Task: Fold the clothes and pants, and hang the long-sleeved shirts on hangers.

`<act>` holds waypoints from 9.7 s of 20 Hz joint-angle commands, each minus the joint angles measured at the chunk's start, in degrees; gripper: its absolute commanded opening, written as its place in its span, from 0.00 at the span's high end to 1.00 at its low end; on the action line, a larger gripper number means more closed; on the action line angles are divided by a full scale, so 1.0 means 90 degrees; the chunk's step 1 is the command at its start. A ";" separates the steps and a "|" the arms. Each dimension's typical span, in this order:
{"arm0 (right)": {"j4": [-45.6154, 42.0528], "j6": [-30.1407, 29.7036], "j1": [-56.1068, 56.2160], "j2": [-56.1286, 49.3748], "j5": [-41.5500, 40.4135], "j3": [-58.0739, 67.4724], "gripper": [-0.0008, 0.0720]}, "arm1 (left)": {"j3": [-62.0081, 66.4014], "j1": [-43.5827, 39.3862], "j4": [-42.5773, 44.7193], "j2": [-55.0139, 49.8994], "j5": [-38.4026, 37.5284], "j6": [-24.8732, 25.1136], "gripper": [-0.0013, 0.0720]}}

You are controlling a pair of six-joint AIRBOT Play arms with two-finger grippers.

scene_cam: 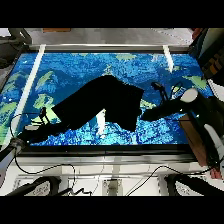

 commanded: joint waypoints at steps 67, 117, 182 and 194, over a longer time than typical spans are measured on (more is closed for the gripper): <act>-0.1821 0.2234 -0.2703 -0.1005 0.1661 0.6982 0.96 | 0.6708 0.3300 0.2040 0.0508 -0.1071 -0.0119 0.97; -0.2657 0.2244 -0.2926 -0.2390 -0.2028 0.4408 0.56 | 0.5583 0.0631 0.4303 -0.1654 -0.0250 -0.3449 0.64; -0.0146 0.1409 -0.0891 -0.2305 -0.0437 0.0228 0.25 | 0.5459 0.1790 0.4350 -0.1503 -0.3893 -0.1066 0.97; -0.0019 0.1489 -0.0678 -0.1960 -0.2208 0.0478 0.96 | 0.5464 0.1792 0.4206 -0.1498 -0.3500 -0.1071 0.97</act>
